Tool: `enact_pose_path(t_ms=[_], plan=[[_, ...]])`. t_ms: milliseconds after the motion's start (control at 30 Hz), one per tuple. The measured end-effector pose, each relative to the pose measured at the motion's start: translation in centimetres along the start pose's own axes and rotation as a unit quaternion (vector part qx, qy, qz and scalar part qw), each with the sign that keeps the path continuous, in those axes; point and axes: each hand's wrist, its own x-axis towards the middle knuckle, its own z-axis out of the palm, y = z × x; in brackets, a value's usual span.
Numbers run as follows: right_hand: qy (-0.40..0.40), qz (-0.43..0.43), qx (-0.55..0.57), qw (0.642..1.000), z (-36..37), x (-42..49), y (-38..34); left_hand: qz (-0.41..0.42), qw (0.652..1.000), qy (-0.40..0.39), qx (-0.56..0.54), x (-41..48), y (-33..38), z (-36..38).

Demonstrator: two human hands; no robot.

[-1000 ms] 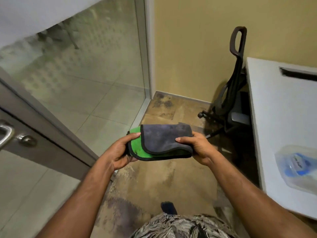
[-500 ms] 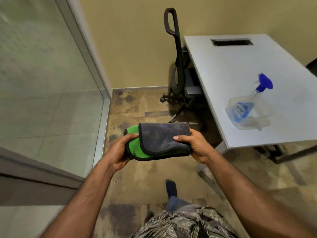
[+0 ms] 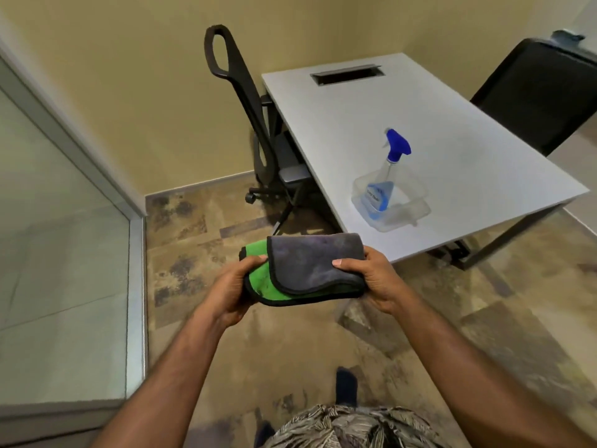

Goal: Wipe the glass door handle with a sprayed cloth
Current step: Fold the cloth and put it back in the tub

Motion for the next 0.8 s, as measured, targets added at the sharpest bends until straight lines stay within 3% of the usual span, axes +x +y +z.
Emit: enact_pose_path(t_ms=[200, 400, 533, 633, 733, 800], plan=[[0.092, -0.015, -0.067, 0.993, -6.6, 2.1, -2.2, 0.017, 0.999, -0.006, 0.05, 4.1, -0.8, 8.1], [0.201, -0.067, -0.24, 0.947, -11.7, 4.6, -3.6, 0.119, 0.983, 0.047, 0.128, 7.6, -2.1, 16.1], [0.241, -0.086, -0.28, 0.925, -13.4, 5.5, -3.9, 0.209, 0.933, 0.114, 0.271, 9.1, -3.3, 20.7], [0.253, -0.102, -0.305, 0.912, -13.8, 5.9, -4.2, 0.276, 0.888, 0.111, 0.35, 9.4, -4.5, 23.4], [0.247, -0.108, -0.291, 0.918, -13.8, 6.3, -4.2, 0.314, 0.85, 0.09, 0.412, 9.6, -5.6, 25.5], [0.223, -0.094, -0.236, 0.941, -13.8, 6.8, -4.2, 0.334, 0.827, 0.067, 0.448, 10.0, -5.9, 26.6]])
